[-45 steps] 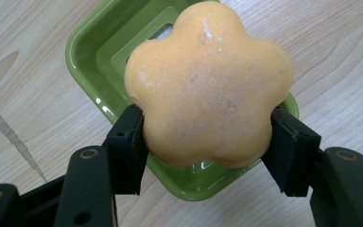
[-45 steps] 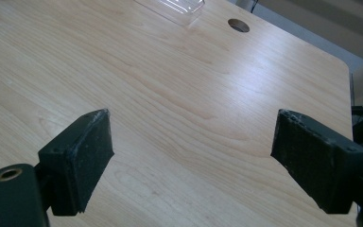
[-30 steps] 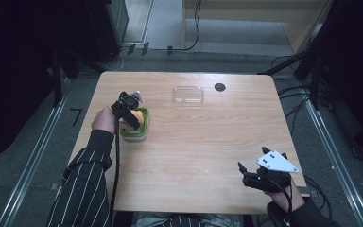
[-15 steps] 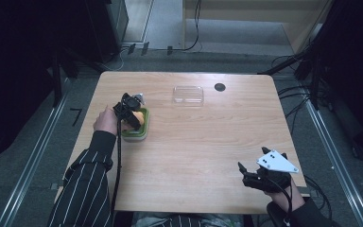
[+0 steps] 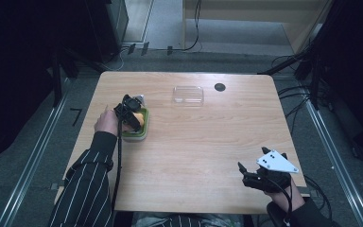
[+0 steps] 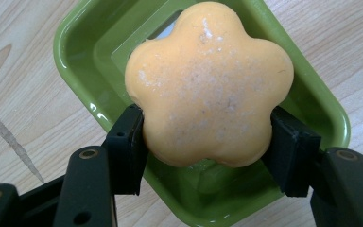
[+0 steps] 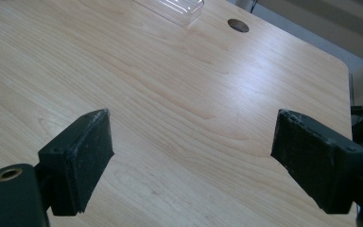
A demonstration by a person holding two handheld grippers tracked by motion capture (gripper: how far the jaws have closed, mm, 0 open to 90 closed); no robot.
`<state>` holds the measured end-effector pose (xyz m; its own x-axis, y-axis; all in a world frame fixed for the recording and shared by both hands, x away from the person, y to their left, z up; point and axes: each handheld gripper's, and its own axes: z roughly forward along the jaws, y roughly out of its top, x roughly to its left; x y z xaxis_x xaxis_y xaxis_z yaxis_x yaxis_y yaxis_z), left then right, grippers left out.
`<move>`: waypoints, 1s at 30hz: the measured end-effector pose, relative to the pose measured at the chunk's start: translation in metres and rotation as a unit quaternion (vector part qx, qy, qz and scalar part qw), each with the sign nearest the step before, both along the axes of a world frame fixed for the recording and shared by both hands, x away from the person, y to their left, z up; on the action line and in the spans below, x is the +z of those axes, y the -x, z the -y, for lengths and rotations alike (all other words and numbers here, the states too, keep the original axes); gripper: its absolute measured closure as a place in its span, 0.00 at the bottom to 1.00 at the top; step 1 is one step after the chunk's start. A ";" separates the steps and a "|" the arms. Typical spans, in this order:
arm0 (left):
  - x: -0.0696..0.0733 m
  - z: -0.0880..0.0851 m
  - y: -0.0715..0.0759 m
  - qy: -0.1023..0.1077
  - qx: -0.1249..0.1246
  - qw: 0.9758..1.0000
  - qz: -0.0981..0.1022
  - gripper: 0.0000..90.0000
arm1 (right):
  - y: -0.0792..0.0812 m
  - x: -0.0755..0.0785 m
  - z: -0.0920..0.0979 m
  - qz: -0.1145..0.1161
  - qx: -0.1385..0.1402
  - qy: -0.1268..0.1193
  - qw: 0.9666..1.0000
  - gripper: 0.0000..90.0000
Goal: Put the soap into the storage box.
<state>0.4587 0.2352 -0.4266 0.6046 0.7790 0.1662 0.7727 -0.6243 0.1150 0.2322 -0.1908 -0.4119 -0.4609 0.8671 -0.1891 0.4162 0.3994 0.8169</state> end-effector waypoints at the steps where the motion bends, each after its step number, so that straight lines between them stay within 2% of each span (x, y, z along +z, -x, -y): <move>1: 0.000 0.000 0.000 0.000 0.000 1.000 0.000 0.44 | 0.000 0.000 0.000 0.000 0.000 0.000 1.000 0.15; 5: -0.001 0.000 -0.001 0.001 0.001 1.000 -0.005 0.44 | 0.000 0.000 0.000 0.000 -0.001 -0.001 1.000 0.15; 15: -0.002 0.001 -0.001 0.004 0.007 1.000 -0.001 0.43 | 0.000 0.000 0.000 0.001 0.000 -0.001 1.000 0.15; 18: -0.001 0.001 -0.002 0.000 0.006 1.000 -0.007 0.43 | 0.000 0.000 0.001 0.001 0.000 0.000 1.000 0.15; 21: -0.001 0.002 -0.002 0.004 0.011 1.000 -0.002 0.39 | -0.001 -0.001 0.001 0.000 0.000 0.000 1.000 0.15; 30: 0.001 0.003 -0.002 -0.002 0.010 1.000 0.002 0.37 | -0.002 -0.001 0.002 0.000 -0.002 -0.001 1.000 0.15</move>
